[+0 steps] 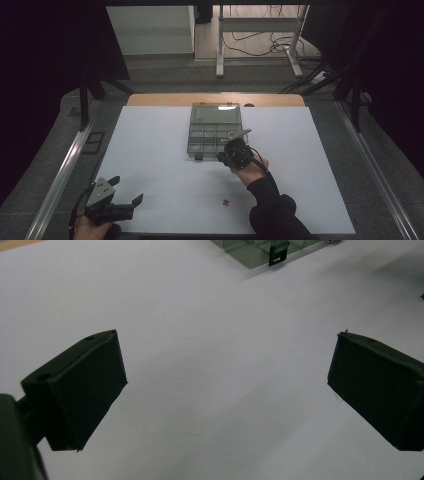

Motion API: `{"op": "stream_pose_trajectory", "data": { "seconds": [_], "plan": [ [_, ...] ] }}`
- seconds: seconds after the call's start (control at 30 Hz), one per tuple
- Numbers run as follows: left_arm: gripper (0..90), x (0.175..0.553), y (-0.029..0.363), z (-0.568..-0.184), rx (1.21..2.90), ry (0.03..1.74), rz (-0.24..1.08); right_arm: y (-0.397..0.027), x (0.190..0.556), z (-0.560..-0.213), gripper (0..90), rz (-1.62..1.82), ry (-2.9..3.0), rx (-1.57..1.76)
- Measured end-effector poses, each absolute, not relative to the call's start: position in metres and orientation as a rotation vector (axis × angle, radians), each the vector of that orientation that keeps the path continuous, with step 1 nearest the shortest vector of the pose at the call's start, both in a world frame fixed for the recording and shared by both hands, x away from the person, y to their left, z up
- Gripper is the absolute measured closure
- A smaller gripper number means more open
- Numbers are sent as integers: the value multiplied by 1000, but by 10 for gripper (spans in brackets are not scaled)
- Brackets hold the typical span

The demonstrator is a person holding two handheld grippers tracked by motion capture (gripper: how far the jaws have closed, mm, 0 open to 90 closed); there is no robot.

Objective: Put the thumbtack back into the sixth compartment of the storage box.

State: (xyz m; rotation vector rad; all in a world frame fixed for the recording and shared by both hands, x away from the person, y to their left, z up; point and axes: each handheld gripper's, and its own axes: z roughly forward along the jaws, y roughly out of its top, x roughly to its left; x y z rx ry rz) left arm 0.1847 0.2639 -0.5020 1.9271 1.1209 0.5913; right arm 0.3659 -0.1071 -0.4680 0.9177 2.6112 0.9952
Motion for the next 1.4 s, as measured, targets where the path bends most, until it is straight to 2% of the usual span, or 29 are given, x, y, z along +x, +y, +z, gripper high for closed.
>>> {"op": "stream_pose_trajectory", "data": {
  "seconds": [0.47, 1.17, 1.33, 1.4],
  "plan": [
    [28, 185, 264, -502, 1932, 1116, 591, -94, 390, -467, 826, 998, 2578, 930],
    [28, 186, 263, -502, 1938, 1110, 590, -67, 415, -485, 824, 985, 2544, 952],
    [27, 186, 263, -502, 1939, 1108, 590, -65, 417, -489, 818, 978, 2546, 959],
    [28, 186, 263, -502, 1939, 1108, 589, -65, 417, -489, 788, 989, 2546, 963]
  ]
}}
